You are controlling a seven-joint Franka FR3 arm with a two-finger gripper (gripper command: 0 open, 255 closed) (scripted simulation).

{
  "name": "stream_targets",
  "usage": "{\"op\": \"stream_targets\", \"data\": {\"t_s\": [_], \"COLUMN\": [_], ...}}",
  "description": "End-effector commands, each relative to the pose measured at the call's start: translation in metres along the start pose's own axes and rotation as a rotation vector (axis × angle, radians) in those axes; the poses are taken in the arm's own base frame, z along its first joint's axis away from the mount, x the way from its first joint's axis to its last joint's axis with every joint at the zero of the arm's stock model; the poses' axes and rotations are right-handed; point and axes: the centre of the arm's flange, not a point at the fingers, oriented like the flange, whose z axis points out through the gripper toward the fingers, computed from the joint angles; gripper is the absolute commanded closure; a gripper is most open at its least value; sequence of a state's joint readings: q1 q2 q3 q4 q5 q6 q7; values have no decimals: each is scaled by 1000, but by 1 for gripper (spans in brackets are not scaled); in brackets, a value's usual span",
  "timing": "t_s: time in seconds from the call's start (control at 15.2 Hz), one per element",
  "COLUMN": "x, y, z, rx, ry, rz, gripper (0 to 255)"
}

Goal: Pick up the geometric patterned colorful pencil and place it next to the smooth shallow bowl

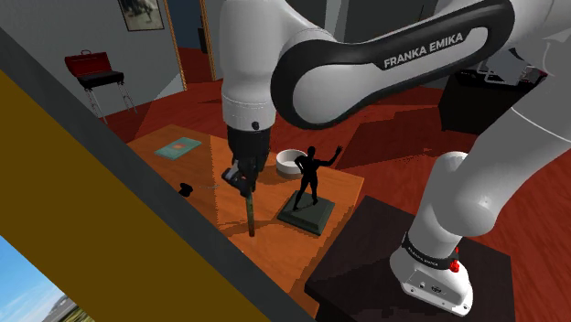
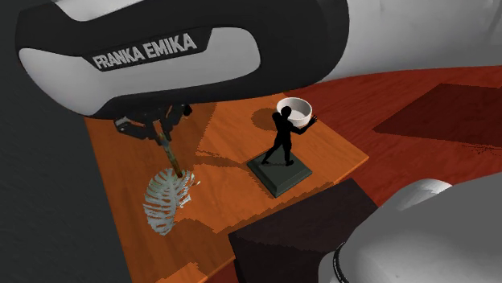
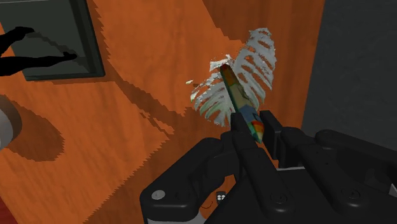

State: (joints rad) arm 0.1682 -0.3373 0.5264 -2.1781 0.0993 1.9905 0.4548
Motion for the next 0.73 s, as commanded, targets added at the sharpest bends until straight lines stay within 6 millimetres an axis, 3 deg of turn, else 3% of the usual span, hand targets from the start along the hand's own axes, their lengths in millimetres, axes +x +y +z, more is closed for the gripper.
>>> {"op": "stream_targets", "data": {"t_s": [0.0, 0.66], "x": [2, 20], "y": [14, 144], "z": [-4, 0], "rx": [0, 0], "ry": [0, 0], "rz": [0, 0], "gripper": [255, 255]}}
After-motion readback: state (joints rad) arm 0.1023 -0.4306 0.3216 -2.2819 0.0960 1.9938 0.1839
